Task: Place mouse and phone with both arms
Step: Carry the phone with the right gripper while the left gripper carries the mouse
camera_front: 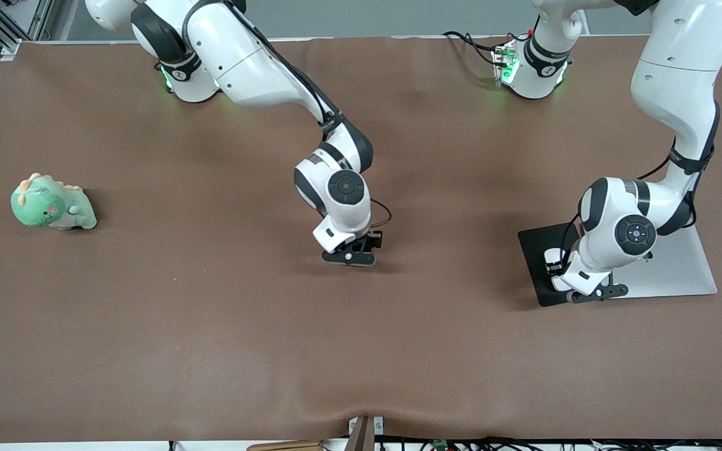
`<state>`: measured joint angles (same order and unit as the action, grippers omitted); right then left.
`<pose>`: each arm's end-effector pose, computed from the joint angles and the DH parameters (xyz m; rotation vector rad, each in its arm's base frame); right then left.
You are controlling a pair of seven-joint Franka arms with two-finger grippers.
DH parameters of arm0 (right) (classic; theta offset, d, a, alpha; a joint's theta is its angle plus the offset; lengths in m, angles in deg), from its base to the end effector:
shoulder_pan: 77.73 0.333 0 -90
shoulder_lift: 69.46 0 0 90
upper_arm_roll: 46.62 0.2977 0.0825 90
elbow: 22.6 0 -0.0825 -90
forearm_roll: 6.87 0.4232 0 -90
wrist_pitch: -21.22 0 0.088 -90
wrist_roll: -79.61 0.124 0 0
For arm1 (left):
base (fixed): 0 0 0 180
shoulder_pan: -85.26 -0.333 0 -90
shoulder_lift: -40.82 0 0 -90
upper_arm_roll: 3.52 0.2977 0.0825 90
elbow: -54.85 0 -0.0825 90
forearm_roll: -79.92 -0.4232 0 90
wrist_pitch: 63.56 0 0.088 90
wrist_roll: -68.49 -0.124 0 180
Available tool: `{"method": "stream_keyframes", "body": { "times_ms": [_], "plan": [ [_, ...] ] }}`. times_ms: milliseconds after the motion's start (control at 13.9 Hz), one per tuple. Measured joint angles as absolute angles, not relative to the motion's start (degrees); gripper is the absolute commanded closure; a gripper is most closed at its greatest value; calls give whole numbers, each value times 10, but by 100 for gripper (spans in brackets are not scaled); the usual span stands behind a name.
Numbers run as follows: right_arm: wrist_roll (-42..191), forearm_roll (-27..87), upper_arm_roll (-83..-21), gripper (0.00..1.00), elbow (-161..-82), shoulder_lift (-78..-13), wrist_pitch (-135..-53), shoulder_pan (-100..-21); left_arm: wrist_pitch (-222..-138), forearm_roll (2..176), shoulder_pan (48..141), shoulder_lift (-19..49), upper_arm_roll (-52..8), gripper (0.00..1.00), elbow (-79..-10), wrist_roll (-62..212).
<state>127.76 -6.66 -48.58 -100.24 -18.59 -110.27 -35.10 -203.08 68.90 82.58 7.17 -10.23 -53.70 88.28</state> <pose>0.5734 0.4987 0.1390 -3.1149 0.1865 -0.0840 0.6398 -0.0434 0.1257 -3.0699 -0.2218 0.0410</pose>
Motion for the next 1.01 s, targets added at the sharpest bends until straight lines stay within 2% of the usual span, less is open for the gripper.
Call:
{"method": "stream_keyframes", "body": {
  "times_ms": [216, 647, 1006],
  "plan": [
    [1256, -67, -488, 100, -1039, -246, -1085, -397, -2031, 689, 826, 67, -102, 56, -538, 882],
    [1167, -67, -492, 100, -1188, -426, -1020, -542, -2042, 689, 825, 64, -102, 56, -539, 865],
    [1016, -67, -494, 100, -1301, -498, -1015, -684, -2044, 688, 826, 64, -102, 55, -540, 864]
  ]
}}
